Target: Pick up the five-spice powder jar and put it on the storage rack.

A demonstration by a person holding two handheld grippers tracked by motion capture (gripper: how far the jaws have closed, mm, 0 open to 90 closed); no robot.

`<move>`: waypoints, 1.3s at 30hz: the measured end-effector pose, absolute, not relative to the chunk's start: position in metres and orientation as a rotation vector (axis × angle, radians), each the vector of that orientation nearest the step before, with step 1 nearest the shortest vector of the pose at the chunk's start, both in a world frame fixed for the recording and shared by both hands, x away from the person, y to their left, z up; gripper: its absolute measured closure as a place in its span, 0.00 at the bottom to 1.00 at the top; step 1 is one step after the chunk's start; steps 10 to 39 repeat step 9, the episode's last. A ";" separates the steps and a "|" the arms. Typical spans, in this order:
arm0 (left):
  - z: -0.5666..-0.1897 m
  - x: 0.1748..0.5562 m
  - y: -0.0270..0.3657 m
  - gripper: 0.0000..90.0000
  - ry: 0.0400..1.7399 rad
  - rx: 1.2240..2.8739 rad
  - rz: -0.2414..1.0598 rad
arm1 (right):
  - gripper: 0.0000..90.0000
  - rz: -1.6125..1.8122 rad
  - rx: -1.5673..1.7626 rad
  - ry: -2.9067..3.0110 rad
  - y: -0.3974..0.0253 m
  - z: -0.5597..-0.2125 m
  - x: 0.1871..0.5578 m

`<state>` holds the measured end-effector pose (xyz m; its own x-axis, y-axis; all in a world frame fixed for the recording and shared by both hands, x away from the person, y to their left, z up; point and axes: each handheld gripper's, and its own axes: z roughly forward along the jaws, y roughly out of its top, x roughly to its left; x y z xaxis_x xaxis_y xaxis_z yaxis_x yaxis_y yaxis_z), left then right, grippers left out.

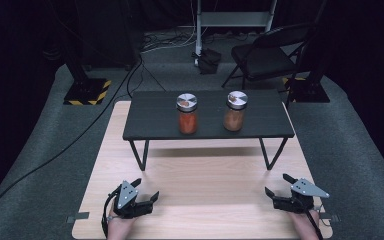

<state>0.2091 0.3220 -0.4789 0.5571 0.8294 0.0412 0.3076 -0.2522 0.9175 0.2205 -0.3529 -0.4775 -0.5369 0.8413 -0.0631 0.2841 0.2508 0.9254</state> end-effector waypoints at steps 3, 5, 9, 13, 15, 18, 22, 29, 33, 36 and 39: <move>-0.479 0.209 0.322 0.20 0.936 1.814 0.668 | 0.12 1.273 1.020 1.959 -0.353 -0.478 0.220; -0.479 0.209 0.322 0.20 0.935 1.814 0.668 | 0.12 1.274 1.021 1.957 -0.353 -0.478 0.220; -0.479 0.209 0.322 0.20 0.937 1.813 0.667 | 0.12 1.275 1.021 1.956 -0.354 -0.478 0.220; -0.479 0.209 0.322 0.20 0.937 1.813 0.667 | 0.12 1.275 1.021 1.956 -0.354 -0.478 0.220; -0.479 0.209 0.322 0.20 0.937 1.813 0.667 | 0.12 1.275 1.021 1.956 -0.354 -0.478 0.220; -0.479 0.209 0.322 0.20 0.937 1.813 0.667 | 0.12 1.275 1.021 1.956 -0.354 -0.478 0.220; -0.479 0.209 0.322 0.20 0.937 1.813 0.667 | 0.12 1.275 1.021 1.956 -0.354 -0.478 0.220; -0.479 0.209 0.322 0.20 0.937 1.813 0.667 | 0.12 1.275 1.021 1.956 -0.354 -0.478 0.220; -0.479 0.209 0.322 0.20 0.937 1.813 0.667 | 0.12 1.275 1.021 1.956 -0.354 -0.478 0.220; -0.479 0.209 0.322 0.20 0.937 1.813 0.667 | 0.12 1.275 1.021 1.956 -0.354 -0.478 0.220; -0.479 0.209 0.322 0.20 0.937 1.813 0.667 | 0.12 1.275 1.021 1.956 -0.354 -0.478 0.220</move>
